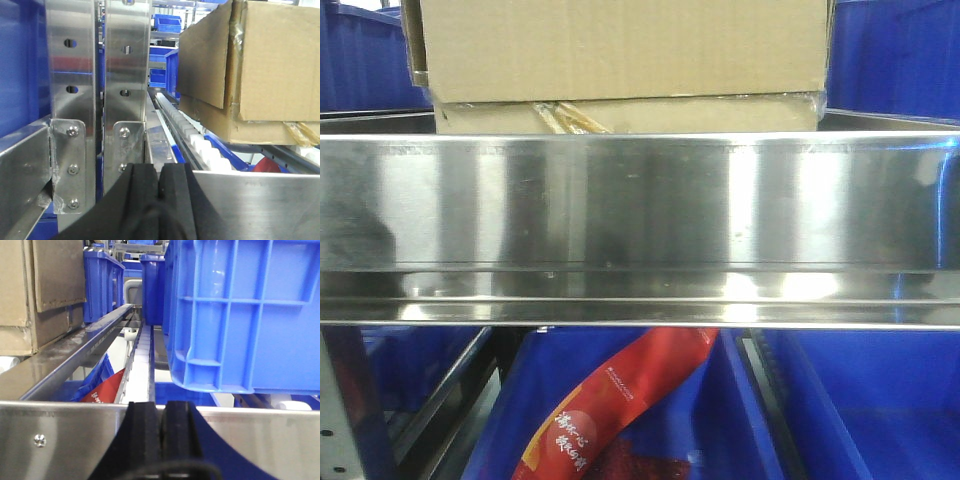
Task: Stack two boxes on right shelf middle
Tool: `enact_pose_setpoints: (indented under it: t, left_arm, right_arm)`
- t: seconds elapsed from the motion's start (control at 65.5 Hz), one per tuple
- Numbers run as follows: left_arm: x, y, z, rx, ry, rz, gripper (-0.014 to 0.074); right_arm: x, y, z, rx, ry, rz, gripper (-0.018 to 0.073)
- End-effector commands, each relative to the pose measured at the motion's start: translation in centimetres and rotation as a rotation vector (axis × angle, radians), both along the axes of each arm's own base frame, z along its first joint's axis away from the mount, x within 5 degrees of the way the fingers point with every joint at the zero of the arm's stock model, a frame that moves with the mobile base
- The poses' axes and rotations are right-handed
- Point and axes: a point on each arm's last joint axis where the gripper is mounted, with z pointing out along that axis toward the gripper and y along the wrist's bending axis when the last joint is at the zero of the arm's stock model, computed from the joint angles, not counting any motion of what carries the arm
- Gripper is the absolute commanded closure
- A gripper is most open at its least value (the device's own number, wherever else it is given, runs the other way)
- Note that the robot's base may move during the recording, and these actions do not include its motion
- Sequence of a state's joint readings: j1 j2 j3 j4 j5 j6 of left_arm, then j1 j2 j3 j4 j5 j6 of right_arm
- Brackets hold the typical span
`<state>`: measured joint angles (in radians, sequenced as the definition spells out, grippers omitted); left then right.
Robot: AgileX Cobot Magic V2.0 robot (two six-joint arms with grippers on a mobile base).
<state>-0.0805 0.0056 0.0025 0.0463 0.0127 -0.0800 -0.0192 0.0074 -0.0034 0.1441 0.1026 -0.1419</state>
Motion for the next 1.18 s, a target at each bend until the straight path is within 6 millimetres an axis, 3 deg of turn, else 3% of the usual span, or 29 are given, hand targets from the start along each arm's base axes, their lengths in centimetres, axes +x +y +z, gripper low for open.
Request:
enact_pose_setpoints:
  t: [0.0,1.161]
  left_arm:
    - [-0.08,0.02,0.33,-0.009,-0.031,0.003,0.0707]
    - [-0.08,0.02,0.33,-0.009,-0.031,0.003,0.0707]
  right_arm:
    - [-0.05,-0.10,0.31,-0.008,-0.046,-0.014,0.0712]
    - [-0.05,-0.12,0.44,-0.009,-0.061,-0.016,0.0712]
